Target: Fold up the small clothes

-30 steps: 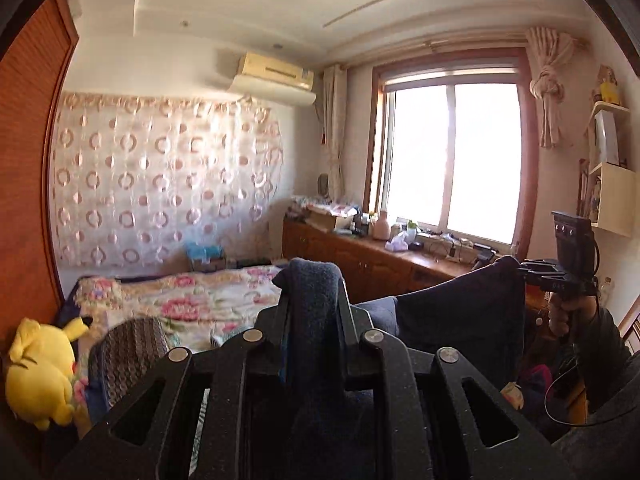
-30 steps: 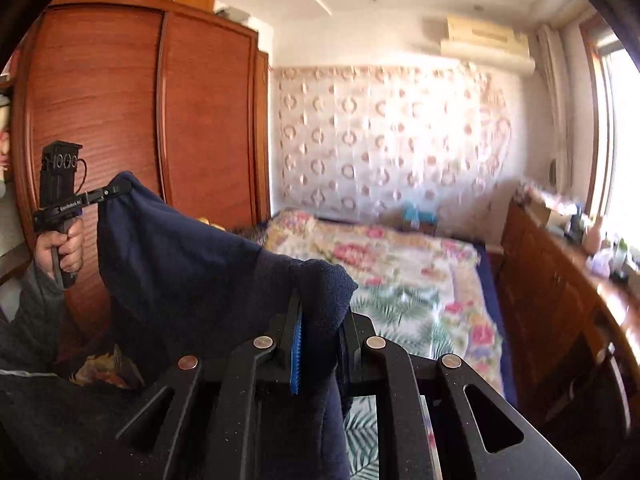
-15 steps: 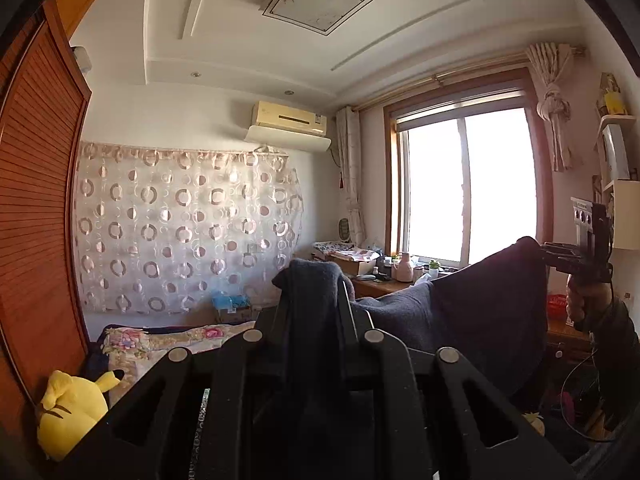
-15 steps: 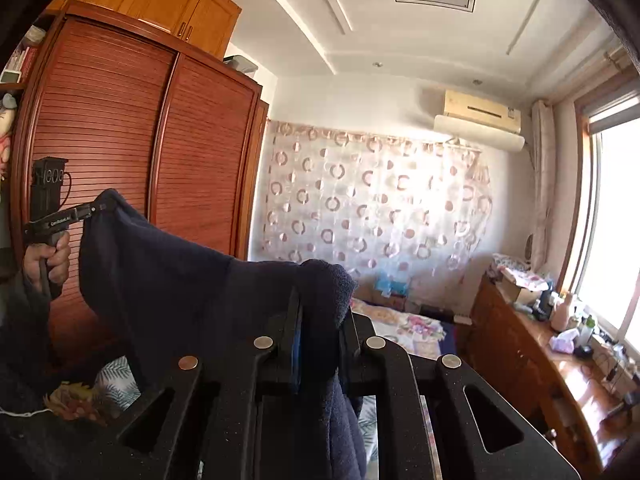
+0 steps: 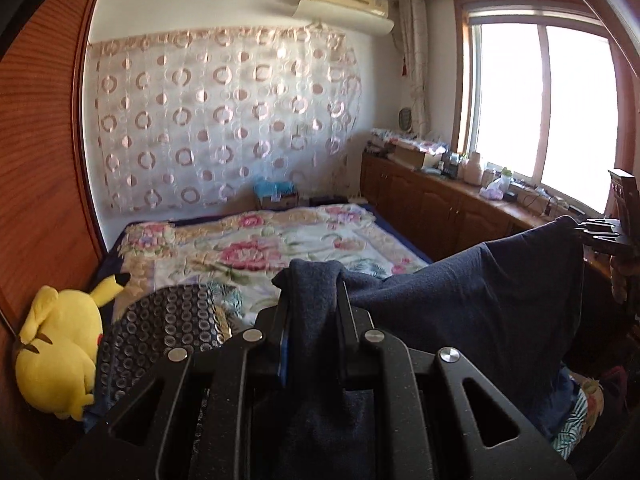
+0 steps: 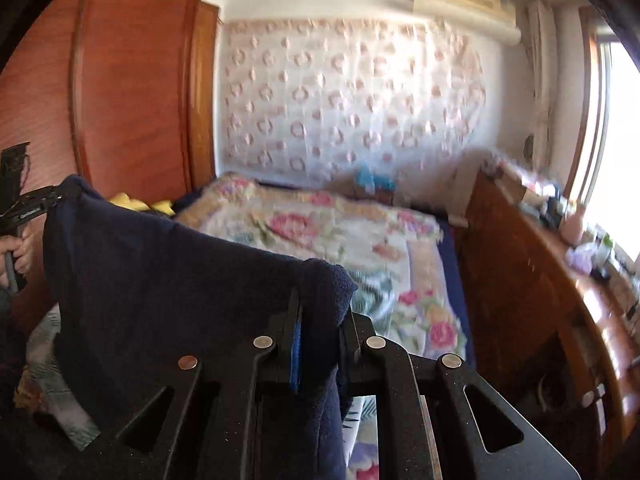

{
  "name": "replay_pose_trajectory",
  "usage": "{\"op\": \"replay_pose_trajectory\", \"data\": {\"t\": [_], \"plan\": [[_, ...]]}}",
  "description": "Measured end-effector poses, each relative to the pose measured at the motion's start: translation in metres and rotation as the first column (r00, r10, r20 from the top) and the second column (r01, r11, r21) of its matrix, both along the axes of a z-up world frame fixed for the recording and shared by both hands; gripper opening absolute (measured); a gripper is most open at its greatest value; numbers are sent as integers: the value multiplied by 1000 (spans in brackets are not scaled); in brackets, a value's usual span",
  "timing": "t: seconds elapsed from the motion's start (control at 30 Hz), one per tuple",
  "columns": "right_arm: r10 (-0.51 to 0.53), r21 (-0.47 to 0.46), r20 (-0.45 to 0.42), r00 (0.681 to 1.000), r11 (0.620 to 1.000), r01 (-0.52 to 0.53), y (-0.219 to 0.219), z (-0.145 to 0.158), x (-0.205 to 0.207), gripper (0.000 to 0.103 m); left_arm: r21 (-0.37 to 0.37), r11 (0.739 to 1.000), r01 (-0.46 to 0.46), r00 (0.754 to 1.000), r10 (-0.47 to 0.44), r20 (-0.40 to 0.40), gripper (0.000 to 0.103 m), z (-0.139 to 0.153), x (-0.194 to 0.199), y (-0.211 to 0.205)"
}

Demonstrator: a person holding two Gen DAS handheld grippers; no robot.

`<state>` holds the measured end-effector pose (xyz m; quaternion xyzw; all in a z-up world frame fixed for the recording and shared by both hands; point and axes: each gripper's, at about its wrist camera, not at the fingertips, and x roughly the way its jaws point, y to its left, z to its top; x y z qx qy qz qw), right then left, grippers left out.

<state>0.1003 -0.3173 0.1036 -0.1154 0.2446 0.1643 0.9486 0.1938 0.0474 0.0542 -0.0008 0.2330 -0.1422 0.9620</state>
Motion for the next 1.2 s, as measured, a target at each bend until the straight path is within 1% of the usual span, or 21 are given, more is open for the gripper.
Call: {"op": "replay_pose_trajectory", "data": {"t": [0.07, 0.1, 0.17, 0.23, 0.27, 0.33, 0.37, 0.43, 0.53, 0.57, 0.7, 0.83, 0.87, 0.9, 0.93, 0.97, 1.03, 1.1, 1.17, 1.2], "plan": [[-29, -24, -41, 999, 999, 28, 9, -28, 31, 14, 27, 1000, -13, 998, 14, -57, 18, -30, 29, -5], [-41, -29, -56, 998, 999, 39, 14, -37, 43, 14, 43, 999, -21, 997, 24, -70, 18, -36, 38, -8], [-52, -33, -69, 996, 998, 50, 24, -49, 63, 14, 53, 998, -30, 996, 35, -85, 18, -43, 50, -11], [-63, -33, -75, 995, 998, 61, 28, -58, 76, 14, 53, 998, -33, 995, 38, -95, 18, -41, 60, -11], [-71, -29, -79, 994, 997, 69, 28, -56, 81, 14, 54, 998, -36, 994, 41, -101, 18, -44, 66, -10], [-78, -21, -85, 993, 997, 76, 32, -55, 92, 14, 53, 998, -38, 993, 43, -107, 18, -41, 73, -12], [-78, -18, -88, 993, 997, 76, 31, -49, 107, 14, 48, 998, -38, 993, 43, -112, 18, -42, 76, -11], [-73, -14, -103, 992, 997, 72, 17, -44, 109, 14, 41, 998, -37, 991, 42, -123, 18, -44, 82, -12], [-70, -16, -134, 989, 998, 68, 15, -45, 124, 14, 51, 998, -34, 987, 41, -155, 19, -47, 91, -13], [-70, -18, -145, 987, 998, 68, 14, -47, 133, 14, 57, 998, -29, 985, 38, -168, 19, -48, 95, -14], [-60, -12, -167, 984, 998, 58, 17, -55, 145, 14, 72, 997, -9, 979, 24, -203, 20, -51, 103, -18], [-70, 15, -204, 976, 997, 75, 15, -68, 164, 15, 77, 997, -3, 970, 21, -242, 24, -57, 109, -22], [-78, 19, -210, 974, 996, 84, 14, -69, 166, 15, 80, 997, -8, 968, 27, -249, 28, -59, 110, -21], [-86, 23, -218, 972, 995, 93, 13, -72, 167, 18, 85, 996, -13, 966, 34, -256, 29, -61, 110, -21], [-95, 27, -225, 970, 994, 103, 11, -72, 167, 24, 86, 996, -12, 966, 34, -258, 35, -61, 109, -20], [-100, 35, -236, 967, 993, 111, 9, -73, 166, 30, 77, 997, -7, 966, 27, -257, 43, -61, 106, -20], [-106, 50, -242, 965, 991, 121, 4, -72, 160, 30, 72, 997, -3, 965, 22, -263, 47, -62, 104, -18], [-107, 55, -240, 965, 991, 124, 0, -70, 151, 31, 77, 997, -2, 962, 23, -273, 57, -62, 99, -15], [-115, 51, -238, 964, 990, 131, -3, -69, 140, 31, 66, 998, 8, 961, 11, -276, 76, -64, 92, -13], [-117, 51, -236, 965, 990, 133, -5, -67, 134, 32, 63, 998, 13, 959, 5, -283, 79, -65, 88, -11]]}}
